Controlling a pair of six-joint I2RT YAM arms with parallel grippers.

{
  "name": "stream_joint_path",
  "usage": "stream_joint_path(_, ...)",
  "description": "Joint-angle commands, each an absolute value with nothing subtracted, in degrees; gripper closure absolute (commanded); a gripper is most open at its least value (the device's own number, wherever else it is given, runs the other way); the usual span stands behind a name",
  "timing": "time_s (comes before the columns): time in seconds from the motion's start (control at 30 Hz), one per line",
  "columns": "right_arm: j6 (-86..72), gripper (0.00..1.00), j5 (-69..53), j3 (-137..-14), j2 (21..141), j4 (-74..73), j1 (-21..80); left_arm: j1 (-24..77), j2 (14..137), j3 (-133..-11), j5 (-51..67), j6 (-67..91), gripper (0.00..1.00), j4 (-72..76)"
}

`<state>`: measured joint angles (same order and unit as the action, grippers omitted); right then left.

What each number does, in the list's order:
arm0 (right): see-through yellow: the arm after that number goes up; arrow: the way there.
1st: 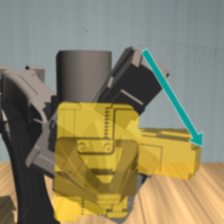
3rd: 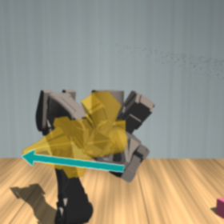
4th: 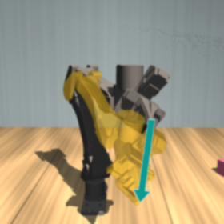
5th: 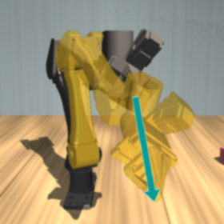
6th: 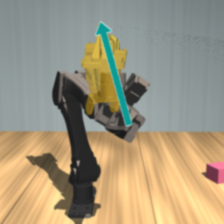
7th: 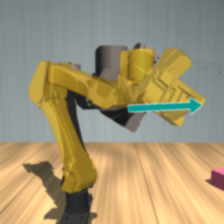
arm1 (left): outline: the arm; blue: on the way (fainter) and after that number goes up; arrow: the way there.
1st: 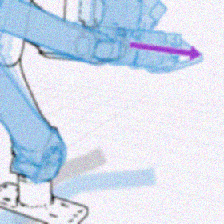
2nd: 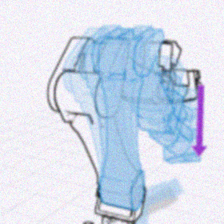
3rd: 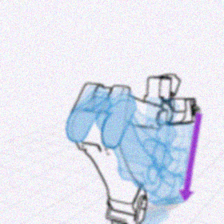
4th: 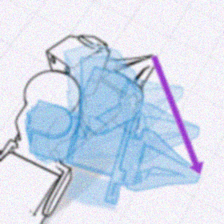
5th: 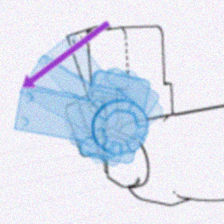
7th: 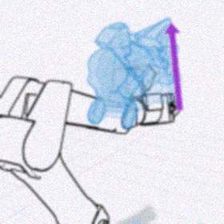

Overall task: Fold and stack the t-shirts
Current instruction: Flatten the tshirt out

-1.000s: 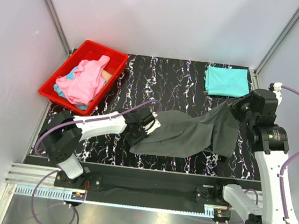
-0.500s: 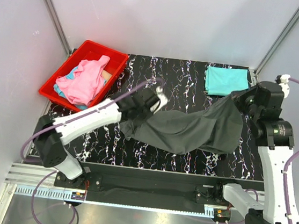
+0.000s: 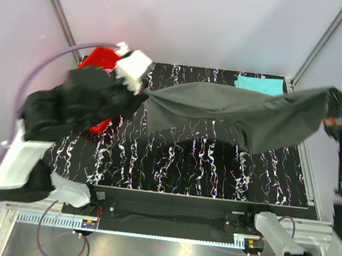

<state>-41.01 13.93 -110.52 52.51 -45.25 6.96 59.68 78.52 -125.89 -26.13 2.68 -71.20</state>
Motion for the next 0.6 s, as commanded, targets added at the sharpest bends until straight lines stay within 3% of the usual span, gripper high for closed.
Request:
stream_joint_path(0.0, -42.53, 1.00, 11.88, -108.65, 44.05, -45.44, 6.68, 63.54, 68.14, -119.50, -13.31, 7.72, 1.00, -64.54)
stream_joint_path(0.17, -44.12, 1.00, 5.89, -107.14, 33.32, -43.24, 6.68, 64.34, 54.25, -103.20, -0.71, 15.46, 1.00, -49.42)
stream_joint_path(0.27, -41.94, 1.00, 7.20, -110.64, 34.71, -45.87, 6.68, 64.34, 53.17, -101.16, -4.90, 14.86, 1.00, -51.22)
stream_joint_path(0.37, -39.65, 1.00, 10.62, -114.61, 41.73, -51.75, 6.59, 64.34, 56.67, -101.25, -17.80, 11.00, 1.00, -54.48)
stream_joint_path(0.47, -38.24, 1.00, 13.70, -110.14, 46.75, -50.28, 6.77, 63.03, 60.45, -100.29, -31.61, 7.83, 1.00, -53.88)
stream_joint_path(0.53, -37.62, 1.00, 15.73, -105.66, 49.90, -46.52, 6.77, 58.47, 62.57, -100.46, -31.13, 7.03, 1.00, -53.27)
stream_joint_path(0.57, -36.75, 1.00, 16.17, -104.60, 51.31, -45.28, 6.68, 51.49, 64.93, -100.72, -28.07, 7.12, 1.00, -53.00)
